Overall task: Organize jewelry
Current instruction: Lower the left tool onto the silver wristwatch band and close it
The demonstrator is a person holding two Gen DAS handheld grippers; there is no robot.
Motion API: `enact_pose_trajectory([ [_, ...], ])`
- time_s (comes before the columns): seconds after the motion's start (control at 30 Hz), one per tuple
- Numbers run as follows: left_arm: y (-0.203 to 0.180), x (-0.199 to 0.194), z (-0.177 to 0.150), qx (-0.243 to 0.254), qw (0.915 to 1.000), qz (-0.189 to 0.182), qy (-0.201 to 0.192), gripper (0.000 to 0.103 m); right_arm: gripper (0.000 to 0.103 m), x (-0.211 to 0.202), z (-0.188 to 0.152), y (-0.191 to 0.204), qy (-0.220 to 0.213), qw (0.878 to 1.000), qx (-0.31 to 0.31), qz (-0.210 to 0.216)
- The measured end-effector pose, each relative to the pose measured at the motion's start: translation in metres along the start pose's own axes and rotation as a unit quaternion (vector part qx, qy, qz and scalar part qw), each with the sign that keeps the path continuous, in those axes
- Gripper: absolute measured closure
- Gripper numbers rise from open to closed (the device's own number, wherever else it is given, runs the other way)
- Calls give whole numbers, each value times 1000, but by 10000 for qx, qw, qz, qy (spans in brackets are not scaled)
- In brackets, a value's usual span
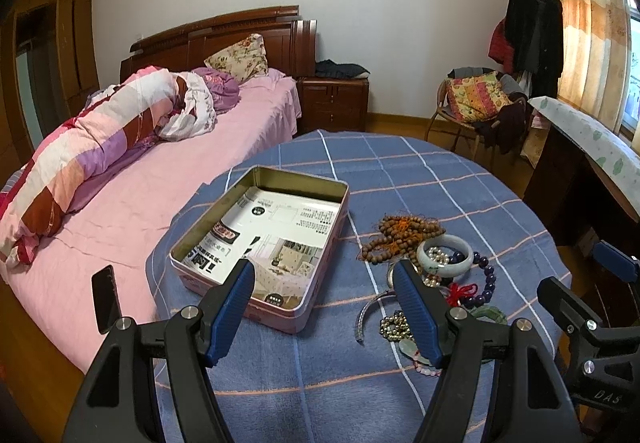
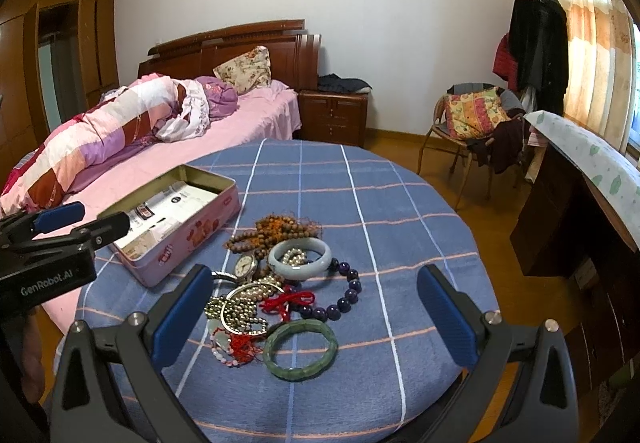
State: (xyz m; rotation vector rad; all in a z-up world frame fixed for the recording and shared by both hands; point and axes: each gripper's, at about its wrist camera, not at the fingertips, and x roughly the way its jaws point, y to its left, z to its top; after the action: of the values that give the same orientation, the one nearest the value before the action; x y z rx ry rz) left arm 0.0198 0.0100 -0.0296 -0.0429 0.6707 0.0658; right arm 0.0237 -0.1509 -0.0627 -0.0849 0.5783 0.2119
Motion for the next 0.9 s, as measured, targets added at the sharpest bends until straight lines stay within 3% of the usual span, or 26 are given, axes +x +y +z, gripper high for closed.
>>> enact_pose_trajectory([
  [0.2,-4,19,-6,78,9998,1,194,31,0,13,4,-16,202,9997,43,-125],
  [0.5,-31,58,-15,536,9970,-303,462,31,0,39,-5,-42,554,9979,92,-332],
  [0.9,-61,108,-20,1088,9886,-522,900,31,0,54,-8,-40,659,9975,-72,-254],
])
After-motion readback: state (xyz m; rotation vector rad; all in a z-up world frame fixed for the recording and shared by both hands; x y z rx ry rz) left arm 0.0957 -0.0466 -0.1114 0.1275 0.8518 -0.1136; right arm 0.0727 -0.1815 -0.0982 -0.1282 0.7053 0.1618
